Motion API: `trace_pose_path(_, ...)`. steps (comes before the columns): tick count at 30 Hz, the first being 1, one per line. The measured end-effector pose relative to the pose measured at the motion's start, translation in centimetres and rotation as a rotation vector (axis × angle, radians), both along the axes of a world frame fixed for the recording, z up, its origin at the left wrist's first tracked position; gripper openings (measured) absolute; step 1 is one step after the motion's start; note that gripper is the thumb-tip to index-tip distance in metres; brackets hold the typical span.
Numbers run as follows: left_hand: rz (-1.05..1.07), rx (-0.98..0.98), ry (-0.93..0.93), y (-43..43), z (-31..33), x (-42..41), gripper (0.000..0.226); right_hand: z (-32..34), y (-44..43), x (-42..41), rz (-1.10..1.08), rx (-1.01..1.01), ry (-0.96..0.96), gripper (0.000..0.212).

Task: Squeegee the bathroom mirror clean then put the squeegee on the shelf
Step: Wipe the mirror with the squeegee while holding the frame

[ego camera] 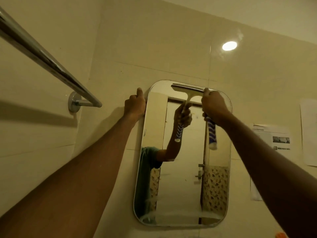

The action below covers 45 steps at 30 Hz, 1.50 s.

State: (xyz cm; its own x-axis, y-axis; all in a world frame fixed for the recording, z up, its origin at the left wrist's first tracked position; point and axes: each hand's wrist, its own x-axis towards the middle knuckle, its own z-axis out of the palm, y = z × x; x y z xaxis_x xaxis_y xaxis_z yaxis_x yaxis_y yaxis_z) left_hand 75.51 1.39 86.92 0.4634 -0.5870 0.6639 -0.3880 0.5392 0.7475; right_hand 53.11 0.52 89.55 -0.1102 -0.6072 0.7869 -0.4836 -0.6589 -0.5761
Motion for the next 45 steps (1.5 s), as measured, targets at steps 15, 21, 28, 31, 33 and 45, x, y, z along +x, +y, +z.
trace_pose_path(15,-0.014,-0.024,-0.025,0.5,-0.5,-0.1,0.065,-4.3,0.7,-3.1,-0.096,-0.001,0.019,0.043)
trace_pose_path(21,0.071,-0.044,-0.063,-0.5,-0.5,-0.2,0.058,-2.9,-0.5,-3.9,-0.123,0.139,0.093,0.043)
trace_pose_path(28,0.153,-0.06,-0.083,-0.9,-0.6,-0.6,0.056,-10.1,1.3,-4.4,-0.081,0.269,0.201,0.046)
trace_pose_path(31,0.181,-0.079,-0.105,-0.7,-0.7,-0.6,0.054,-6.0,0.9,-5.3,-0.114,0.187,0.15,0.043)
trace_pose_path(33,0.203,-0.093,-0.13,-0.6,-0.7,-0.7,0.054,-2.7,0.4,-5.7,-0.115,0.129,0.07,0.044)
trace_pose_path(45,0.206,-0.064,-0.103,-0.4,-3.7,-1.1,0.045,-22.3,-0.6,-4.0,-0.074,0.237,0.062,0.049)
